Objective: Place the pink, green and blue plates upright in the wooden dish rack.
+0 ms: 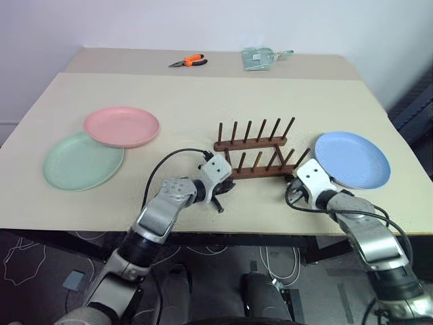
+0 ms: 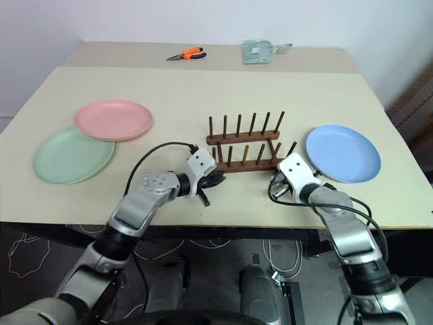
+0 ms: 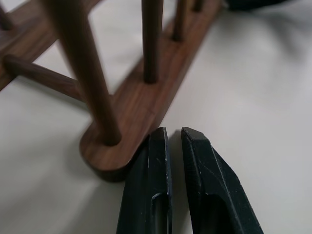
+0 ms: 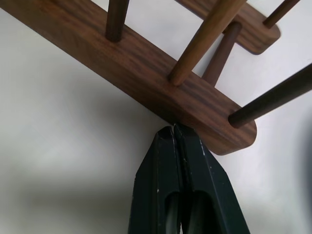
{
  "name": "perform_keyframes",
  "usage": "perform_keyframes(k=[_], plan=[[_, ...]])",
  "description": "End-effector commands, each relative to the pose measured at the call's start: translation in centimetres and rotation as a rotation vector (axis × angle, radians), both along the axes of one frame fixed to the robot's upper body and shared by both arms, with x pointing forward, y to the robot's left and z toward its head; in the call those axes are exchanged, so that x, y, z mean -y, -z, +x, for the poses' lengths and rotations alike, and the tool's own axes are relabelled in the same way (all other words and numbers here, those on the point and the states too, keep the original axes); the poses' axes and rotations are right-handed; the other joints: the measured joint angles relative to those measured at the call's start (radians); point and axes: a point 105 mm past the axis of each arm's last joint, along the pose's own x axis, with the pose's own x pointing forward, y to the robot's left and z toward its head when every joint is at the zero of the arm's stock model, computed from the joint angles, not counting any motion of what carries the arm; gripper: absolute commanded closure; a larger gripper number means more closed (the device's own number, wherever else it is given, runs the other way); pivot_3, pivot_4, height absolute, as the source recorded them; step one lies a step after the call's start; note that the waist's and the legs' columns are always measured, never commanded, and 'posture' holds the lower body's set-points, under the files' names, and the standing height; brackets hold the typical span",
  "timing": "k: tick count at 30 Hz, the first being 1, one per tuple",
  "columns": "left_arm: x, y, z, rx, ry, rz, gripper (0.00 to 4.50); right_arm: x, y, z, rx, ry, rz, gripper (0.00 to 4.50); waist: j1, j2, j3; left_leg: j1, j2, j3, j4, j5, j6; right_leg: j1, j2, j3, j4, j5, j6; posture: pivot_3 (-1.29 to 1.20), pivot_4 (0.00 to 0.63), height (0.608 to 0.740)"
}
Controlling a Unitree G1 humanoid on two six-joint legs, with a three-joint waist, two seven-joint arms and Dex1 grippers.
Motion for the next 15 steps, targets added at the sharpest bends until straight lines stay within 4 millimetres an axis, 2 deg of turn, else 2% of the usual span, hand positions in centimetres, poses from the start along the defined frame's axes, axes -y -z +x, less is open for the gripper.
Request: perform_keyframes(k=[1, 9, 14, 15], plan=[[-1.9, 0.4, 2.5, 0.035, -0.136, 0.041, 4.03, 0.4, -0.7, 1.6, 0.047, 0.029, -0.031, 4.5, -0.007, 0.0, 0.0, 0.0, 0.0, 0.0, 0.0, 0.0, 0.0, 0.001, 0.0, 0.0, 0.0, 0.0, 0.0, 0.0, 0.15, 0.74], [-2.8, -0.2, 5.4, 0.083, -0.199, 0.046, 4.03, 0.0, -1.8, 4.5, 0.097, 0.013, -0.042, 4.5, -0.015, 0.0, 0.0, 0.0, 0.0, 0.0, -0.003, 0.0, 0.0, 0.0, 0.0, 0.0, 0.001, 0.0, 0.001, 0.0, 0.15, 0.74], [-2.9, -0.5, 5.6, 0.097, -0.188, 0.039, 4.03, -0.1, -2.2, 5.0, 0.106, -0.002, -0.032, 4.5, -0.013, 0.001, 0.0, 0.0, 0.0, 0.0, -0.004, 0.0, 0.0, 0.0, 0.0, 0.0, 0.001, 0.0, 0.002, 0.0, 0.15, 0.74], [-3.0, -0.5, 5.5, 0.1, -0.181, 0.042, 4.08, 0.0, -2.4, 4.9, 0.105, -0.009, -0.021, 4.26, -0.013, 0.001, 0.0, 0.0, 0.0, 0.0, -0.004, 0.0, 0.0, -0.001, 0.0, 0.0, 0.001, 0.0, 0.003, 0.0, 0.15, 0.74]])
